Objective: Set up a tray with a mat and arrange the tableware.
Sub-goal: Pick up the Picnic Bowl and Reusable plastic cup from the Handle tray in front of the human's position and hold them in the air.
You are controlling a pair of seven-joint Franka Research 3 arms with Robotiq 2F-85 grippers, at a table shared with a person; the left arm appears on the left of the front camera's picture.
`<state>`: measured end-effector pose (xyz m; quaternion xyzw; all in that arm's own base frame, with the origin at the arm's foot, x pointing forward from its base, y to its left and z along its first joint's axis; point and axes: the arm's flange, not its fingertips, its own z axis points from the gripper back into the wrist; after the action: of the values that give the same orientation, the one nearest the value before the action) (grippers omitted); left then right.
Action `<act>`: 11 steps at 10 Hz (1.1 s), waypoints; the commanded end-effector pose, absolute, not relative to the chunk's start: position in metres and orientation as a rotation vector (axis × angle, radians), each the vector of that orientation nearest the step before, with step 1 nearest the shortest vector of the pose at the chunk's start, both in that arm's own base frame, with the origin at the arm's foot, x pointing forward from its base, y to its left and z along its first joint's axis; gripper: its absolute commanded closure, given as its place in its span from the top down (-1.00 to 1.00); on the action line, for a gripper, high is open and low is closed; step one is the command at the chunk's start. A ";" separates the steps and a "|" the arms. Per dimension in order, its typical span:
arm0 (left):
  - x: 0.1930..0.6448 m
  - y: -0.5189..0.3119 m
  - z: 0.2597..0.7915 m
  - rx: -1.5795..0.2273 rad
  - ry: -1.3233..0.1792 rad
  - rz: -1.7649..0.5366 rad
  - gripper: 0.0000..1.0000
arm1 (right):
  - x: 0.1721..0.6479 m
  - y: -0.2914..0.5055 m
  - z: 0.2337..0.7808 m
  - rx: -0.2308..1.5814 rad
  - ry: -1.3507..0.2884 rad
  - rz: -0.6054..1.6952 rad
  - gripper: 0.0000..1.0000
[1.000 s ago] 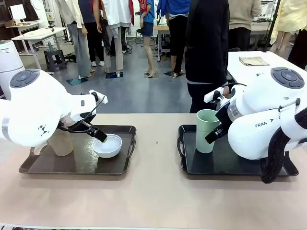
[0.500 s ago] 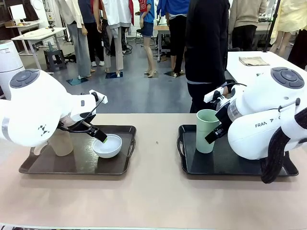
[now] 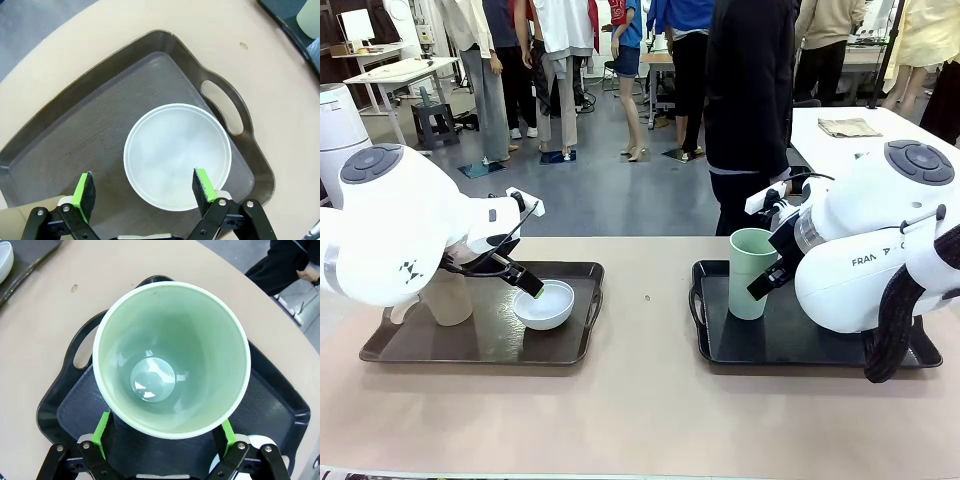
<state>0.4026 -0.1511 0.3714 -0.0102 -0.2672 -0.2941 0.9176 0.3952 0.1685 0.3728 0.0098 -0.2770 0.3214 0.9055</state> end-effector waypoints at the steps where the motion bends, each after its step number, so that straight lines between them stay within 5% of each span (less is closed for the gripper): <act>1: 0.403 -0.151 0.371 -0.021 -0.550 -0.604 1.00 | 0.395 0.168 0.373 0.021 -0.572 0.663 1.00; 5: 0.384 -0.143 0.382 -0.056 -0.550 -0.587 1.00 | 0.376 0.169 0.378 -0.051 -0.536 0.530 1.00; 9: 0.217 -0.112 0.432 -0.116 -0.310 -0.338 1.00 | 0.186 0.108 0.410 0.042 -0.380 0.331 1.00; 11: 0.173 -0.127 0.412 -0.234 -0.133 -0.427 1.00 | 0.164 0.083 0.373 0.076 -0.212 0.403 1.00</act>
<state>0.2726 -0.1620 0.4876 -0.0867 -0.0983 -0.2014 0.9707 0.2779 0.1648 0.4828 0.0272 -0.1234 0.1857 0.9745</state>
